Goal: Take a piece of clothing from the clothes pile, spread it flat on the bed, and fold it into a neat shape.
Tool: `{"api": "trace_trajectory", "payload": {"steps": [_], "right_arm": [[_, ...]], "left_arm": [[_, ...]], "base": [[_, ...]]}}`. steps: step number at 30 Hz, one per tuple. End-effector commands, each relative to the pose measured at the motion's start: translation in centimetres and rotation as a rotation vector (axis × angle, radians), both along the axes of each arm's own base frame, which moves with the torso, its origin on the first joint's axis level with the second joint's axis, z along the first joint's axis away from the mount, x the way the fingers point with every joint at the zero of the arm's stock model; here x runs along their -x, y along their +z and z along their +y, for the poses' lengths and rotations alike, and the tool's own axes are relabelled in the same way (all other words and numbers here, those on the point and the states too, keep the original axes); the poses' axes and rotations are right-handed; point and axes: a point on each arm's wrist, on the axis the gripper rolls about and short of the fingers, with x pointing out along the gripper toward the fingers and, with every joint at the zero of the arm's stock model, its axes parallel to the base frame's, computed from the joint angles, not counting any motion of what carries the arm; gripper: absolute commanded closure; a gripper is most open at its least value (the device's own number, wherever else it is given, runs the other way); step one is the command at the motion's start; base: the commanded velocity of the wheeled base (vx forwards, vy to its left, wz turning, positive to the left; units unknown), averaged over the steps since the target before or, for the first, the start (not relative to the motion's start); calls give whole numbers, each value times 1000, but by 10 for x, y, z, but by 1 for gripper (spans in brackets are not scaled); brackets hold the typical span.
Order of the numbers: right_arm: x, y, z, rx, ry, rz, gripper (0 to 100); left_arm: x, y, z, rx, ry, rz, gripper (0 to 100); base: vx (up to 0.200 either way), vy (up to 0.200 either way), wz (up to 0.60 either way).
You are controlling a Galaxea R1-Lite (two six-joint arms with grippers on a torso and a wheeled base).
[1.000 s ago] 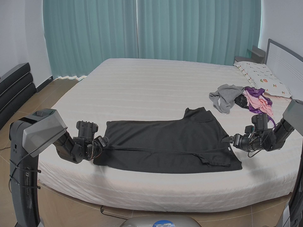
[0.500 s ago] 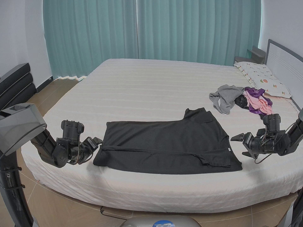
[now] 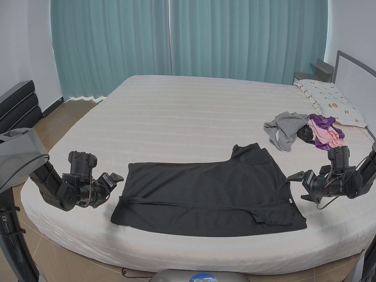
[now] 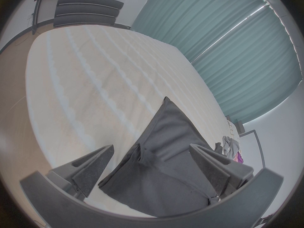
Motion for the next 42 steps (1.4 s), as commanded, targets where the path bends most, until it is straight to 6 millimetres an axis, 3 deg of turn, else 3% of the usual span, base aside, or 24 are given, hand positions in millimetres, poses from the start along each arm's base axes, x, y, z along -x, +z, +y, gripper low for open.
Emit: {"api": "trace_trajectory", "payload": {"steps": [1,9,21,29,42], "right_arm": [[4,-1,1,0,4,10,0],[7,-3,2,4,5,11,0],[13,-10,2,15,5,-6,0],[13,-11,2,15,7,-5,0],[12,-16,3,23,19,8,0]], "left_arm": [[5,-1,0,6,-9,15,0],[7,-2,-2,11,-20,23,0],[26,-5,-18,2,-78,65,0],[18,-25,-21,-13,-84,108,0],[-27,-37,-16,-14,-28,47,0]], "base": [[0,0,0],[0,-75,0],[0,-50,0],[0,0,0],[0,0,0]]}}
